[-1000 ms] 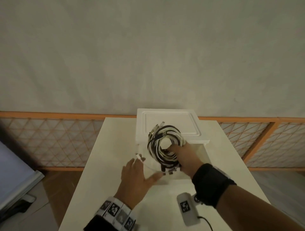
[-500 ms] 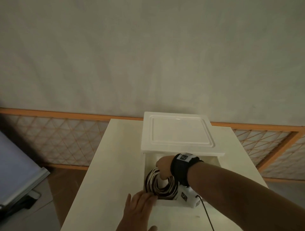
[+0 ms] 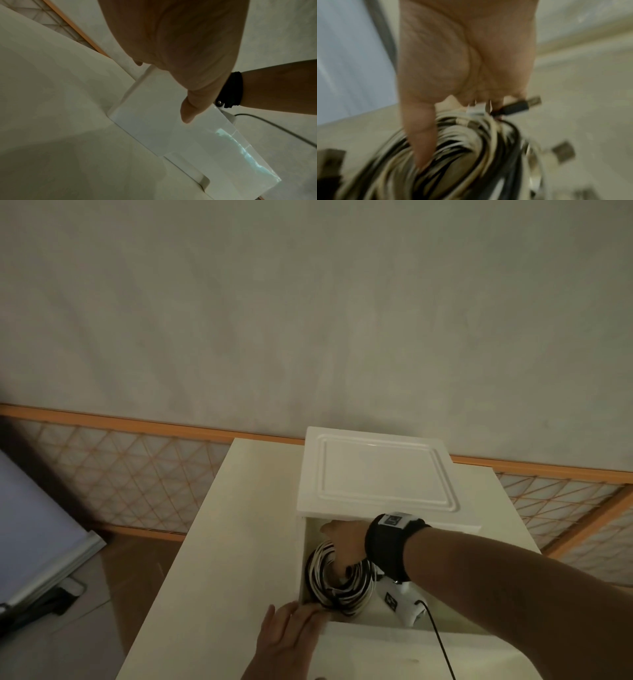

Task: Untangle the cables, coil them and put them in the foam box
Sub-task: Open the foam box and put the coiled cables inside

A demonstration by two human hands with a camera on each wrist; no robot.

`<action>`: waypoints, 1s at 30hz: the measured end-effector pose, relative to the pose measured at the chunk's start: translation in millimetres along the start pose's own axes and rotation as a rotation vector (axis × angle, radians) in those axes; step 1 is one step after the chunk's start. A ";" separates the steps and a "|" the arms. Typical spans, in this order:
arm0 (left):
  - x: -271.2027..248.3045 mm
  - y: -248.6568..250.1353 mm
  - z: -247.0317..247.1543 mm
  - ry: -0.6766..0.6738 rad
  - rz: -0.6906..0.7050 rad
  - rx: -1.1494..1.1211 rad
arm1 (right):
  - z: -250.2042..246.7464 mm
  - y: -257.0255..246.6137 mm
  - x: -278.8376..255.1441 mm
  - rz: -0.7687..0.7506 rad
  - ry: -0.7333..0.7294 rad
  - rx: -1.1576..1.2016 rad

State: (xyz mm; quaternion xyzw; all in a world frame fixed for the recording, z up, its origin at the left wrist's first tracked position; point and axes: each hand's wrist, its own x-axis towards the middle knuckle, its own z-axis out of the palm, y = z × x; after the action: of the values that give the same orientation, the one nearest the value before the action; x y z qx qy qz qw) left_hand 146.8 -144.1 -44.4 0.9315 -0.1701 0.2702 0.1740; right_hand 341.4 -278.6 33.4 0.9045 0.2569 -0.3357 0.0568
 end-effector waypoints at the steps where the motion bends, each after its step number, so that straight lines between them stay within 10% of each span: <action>1: -0.9 0.0 -3.4 -0.040 -0.014 -0.011 | 1.2 0.0 -4.4 -0.027 0.044 -0.035; 9: 1.8 -2.0 1.6 -0.016 -0.024 -0.032 | 25.3 5.9 -25.1 -0.314 0.117 -0.269; 30: -2.2 -2.4 2.3 -0.108 -0.026 0.005 | 34.8 -5.1 -17.8 -0.182 -0.033 -0.501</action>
State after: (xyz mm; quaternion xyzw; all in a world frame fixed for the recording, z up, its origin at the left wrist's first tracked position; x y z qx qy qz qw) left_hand 147.1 -142.5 -48.0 0.9473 -0.1664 0.2178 0.1656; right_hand 307.2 -291.3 18.4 0.8297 0.4113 -0.2802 0.2528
